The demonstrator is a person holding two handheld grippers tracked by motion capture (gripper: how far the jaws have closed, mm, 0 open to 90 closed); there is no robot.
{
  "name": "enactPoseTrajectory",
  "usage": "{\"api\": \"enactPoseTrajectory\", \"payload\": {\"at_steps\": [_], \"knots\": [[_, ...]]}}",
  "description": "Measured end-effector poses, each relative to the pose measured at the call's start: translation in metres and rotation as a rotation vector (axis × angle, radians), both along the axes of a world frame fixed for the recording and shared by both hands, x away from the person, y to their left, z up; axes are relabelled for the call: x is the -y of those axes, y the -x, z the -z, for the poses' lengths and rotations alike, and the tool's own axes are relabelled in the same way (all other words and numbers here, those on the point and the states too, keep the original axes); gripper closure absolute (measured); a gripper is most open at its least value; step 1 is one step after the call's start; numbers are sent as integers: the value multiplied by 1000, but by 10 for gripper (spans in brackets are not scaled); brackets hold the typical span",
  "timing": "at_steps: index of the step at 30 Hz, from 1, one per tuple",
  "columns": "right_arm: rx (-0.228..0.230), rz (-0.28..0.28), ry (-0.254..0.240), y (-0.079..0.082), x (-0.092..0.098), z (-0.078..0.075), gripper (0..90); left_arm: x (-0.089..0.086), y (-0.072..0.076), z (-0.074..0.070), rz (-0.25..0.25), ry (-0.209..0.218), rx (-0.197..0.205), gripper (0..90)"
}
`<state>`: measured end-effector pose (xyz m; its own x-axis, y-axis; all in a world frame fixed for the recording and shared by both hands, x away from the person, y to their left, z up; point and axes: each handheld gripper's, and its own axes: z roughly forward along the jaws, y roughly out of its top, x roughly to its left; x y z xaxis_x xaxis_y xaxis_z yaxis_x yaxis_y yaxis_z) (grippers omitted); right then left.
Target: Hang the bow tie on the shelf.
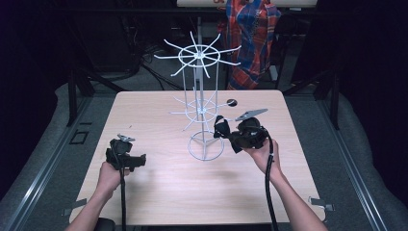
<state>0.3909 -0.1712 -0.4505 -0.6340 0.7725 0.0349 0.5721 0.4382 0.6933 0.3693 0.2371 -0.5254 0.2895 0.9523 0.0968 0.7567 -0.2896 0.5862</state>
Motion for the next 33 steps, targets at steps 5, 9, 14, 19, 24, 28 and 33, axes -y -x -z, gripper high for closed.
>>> {"api": "enactPoseTrajectory", "payload": {"at_steps": [5,9,14,19,24,28,33], "knots": [[-8,-2,-2,0,1,1,727,0,0,0,0,2,1,156],[-15,-3,0,-1,1,2,720,0,0,0,1,0,2,156],[-17,-6,4,0,0,3,703,0,0,0,2,-1,4,156],[-16,-7,7,0,0,3,693,0,0,0,3,-2,4,156],[-25,-10,9,1,1,3,674,0,1,-1,4,0,4,156],[-19,-7,10,2,2,2,668,0,1,-1,4,1,4,156],[-19,-8,9,3,3,1,656,0,1,-1,5,1,3,156]]}}
